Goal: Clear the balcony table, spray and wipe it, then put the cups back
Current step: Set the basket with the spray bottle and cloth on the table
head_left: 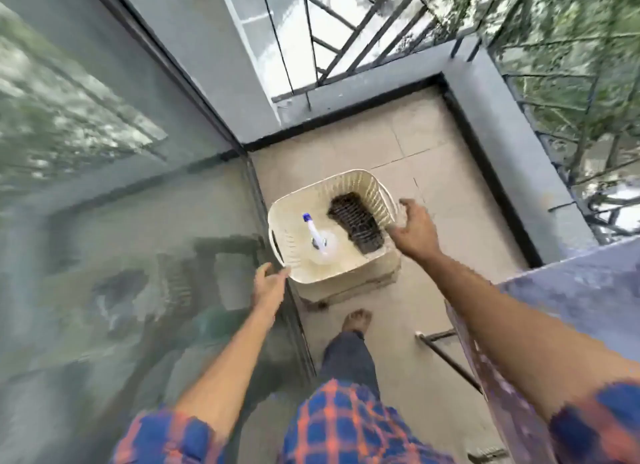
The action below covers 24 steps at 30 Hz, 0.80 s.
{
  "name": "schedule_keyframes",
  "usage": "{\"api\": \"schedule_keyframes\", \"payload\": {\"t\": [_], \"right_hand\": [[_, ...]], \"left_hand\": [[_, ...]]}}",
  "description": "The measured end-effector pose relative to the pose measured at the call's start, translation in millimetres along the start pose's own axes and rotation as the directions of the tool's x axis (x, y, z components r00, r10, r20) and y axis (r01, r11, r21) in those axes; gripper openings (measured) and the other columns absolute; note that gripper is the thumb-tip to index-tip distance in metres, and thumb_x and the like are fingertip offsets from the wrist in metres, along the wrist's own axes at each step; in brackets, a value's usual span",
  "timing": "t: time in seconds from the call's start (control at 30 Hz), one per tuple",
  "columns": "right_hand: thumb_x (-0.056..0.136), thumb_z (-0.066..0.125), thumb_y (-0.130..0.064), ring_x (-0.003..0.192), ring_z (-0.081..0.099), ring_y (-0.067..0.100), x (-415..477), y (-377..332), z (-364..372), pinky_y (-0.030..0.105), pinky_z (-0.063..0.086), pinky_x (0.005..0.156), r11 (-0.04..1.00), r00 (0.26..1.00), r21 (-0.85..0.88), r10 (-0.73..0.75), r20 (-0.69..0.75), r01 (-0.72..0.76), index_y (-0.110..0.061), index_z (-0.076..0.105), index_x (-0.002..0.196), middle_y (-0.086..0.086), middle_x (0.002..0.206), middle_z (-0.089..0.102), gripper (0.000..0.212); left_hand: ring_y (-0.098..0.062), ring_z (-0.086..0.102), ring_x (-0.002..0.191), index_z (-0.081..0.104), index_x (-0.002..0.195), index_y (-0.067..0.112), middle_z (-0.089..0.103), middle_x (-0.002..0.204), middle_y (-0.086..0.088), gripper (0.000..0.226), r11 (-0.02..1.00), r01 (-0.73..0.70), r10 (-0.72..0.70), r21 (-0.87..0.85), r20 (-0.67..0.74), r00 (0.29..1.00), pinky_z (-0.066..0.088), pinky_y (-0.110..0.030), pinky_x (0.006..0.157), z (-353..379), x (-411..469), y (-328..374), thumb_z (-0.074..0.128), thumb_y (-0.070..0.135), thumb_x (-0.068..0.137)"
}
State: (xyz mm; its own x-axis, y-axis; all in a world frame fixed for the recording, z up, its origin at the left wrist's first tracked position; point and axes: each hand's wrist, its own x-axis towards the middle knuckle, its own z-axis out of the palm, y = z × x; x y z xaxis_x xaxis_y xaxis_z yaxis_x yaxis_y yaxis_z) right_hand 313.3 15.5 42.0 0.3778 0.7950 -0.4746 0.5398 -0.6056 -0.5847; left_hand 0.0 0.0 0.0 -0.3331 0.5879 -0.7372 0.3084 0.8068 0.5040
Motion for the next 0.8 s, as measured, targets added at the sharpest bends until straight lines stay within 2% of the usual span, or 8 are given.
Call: {"api": "schedule_keyframes", "payload": {"t": [0.1, 0.2, 0.27, 0.37, 0.43, 0.53, 0.67, 0.8], "right_hand": [[0.085, 0.071, -0.035, 0.123, 0.056, 0.031, 24.7, -3.8, 5.5, 0.037, 0.044, 0.100, 0.994, 0.994, 0.028, 0.107, 0.008, -0.107, -0.019, 0.044, 0.144, 0.013, 0.135, 0.057, 0.067], [0.087, 0.063, -0.038, 0.111, 0.062, 0.032, 32.2, -4.3, 16.1, 0.034, 0.046, 0.086, 0.989, 0.985, -0.012, 0.145, 0.095, -0.145, -0.022, 0.054, 0.132, 0.010, 0.122, 0.067, 0.049], [0.091, 0.056, -0.029, 0.109, 0.063, 0.033, 32.5, -4.8, 21.3, 0.036, 0.048, 0.086, 0.990, 0.989, -0.027, 0.140, 0.052, -0.139, -0.022, 0.061, 0.125, 0.010, 0.116, 0.070, 0.035], [0.093, 0.053, -0.022, 0.105, 0.065, 0.030, 28.3, -9.2, 19.8, 0.035, 0.048, 0.086, 0.985, 0.986, 0.041, 0.168, -0.019, -0.167, -0.024, 0.067, 0.120, 0.006, 0.112, 0.072, 0.031], [0.094, 0.055, -0.023, 0.100, 0.064, 0.026, 18.6, -16.1, 11.2, 0.036, 0.048, 0.088, 0.983, 0.986, 0.092, 0.164, -0.036, -0.160, -0.026, 0.068, 0.120, 0.002, 0.111, 0.073, 0.029], [0.094, 0.057, -0.028, 0.093, 0.062, 0.022, -4.0, -29.5, -13.8, 0.035, 0.048, 0.086, 0.972, 0.985, 0.192, 0.151, -0.084, -0.133, -0.028, 0.070, 0.113, -0.003, 0.097, 0.070, 0.023], [0.093, 0.060, -0.034, 0.089, 0.063, 0.019, -40.9, -43.5, -62.9, 0.035, 0.051, 0.082, 0.934, 0.952, 0.341, 0.196, -0.236, -0.108, -0.030, 0.070, 0.110, -0.010, 0.088, 0.067, 0.021], [0.091, 0.061, -0.021, 0.088, 0.060, 0.023, -82.8, -31.0, -118.3, 0.037, 0.043, 0.077, 0.917, 0.897, 0.392, 0.233, -0.375, -0.074, -0.023, 0.072, 0.109, 0.001, 0.091, 0.070, 0.021]], "left_hand": [[-0.014, 0.067, 0.093, 0.055, 0.127, 0.032, 0.071, 0.106, 0.004, 0.045, 0.998, 0.011, -0.005, -0.061, 0.093, 0.996, 0.058, -0.041, 0.090, 12.7, 10.2, 22.0, 0.074, 0.035, 0.087], [-0.024, 0.072, 0.097, 0.068, 0.108, 0.026, 0.076, 0.109, -0.001, 0.032, 0.999, -0.014, 0.016, -0.032, 0.066, 0.998, 0.060, -0.050, 0.087, 25.8, 33.2, 22.7, 0.070, 0.022, 0.077], [-0.025, 0.073, 0.094, 0.072, 0.098, 0.025, 0.077, 0.104, -0.002, 0.033, 0.999, -0.037, 0.037, 0.001, -0.001, 0.999, 0.062, -0.050, 0.082, 30.2, 53.2, 11.9, 0.059, 0.018, 0.068], [-0.024, 0.073, 0.094, 0.075, 0.106, 0.020, 0.077, 0.104, -0.002, 0.042, 0.998, -0.052, 0.055, 0.045, -0.054, 0.997, 0.061, -0.043, 0.085, 25.8, 36.8, 33.7, 0.057, 0.016, 0.069], [-0.024, 0.071, 0.092, 0.075, 0.110, 0.018, 0.075, 0.103, -0.002, 0.038, 0.996, -0.066, 0.070, 0.057, -0.076, 0.995, 0.059, -0.037, 0.085, 17.8, 23.7, 53.3, 0.060, 0.012, 0.075], [-0.027, 0.071, 0.094, 0.074, 0.113, 0.014, 0.076, 0.105, -0.006, 0.037, 0.983, -0.141, 0.152, 0.118, -0.091, 0.984, 0.058, -0.036, 0.084, 3.4, 5.0, 86.6, 0.060, 0.007, 0.080], [-0.026, 0.072, 0.090, 0.077, 0.109, 0.018, 0.077, 0.100, -0.003, 0.038, 0.932, -0.303, 0.305, 0.201, 0.020, 0.952, 0.060, -0.037, 0.082, -6.1, -30.9, 145.0, 0.058, 0.008, 0.077], [-0.027, 0.073, 0.091, 0.077, 0.097, 0.019, 0.077, 0.094, -0.002, 0.036, 0.827, -0.492, 0.462, 0.272, 0.170, 0.870, 0.061, -0.046, 0.084, 3.2, -70.7, 200.0, 0.059, 0.019, 0.066]]}}
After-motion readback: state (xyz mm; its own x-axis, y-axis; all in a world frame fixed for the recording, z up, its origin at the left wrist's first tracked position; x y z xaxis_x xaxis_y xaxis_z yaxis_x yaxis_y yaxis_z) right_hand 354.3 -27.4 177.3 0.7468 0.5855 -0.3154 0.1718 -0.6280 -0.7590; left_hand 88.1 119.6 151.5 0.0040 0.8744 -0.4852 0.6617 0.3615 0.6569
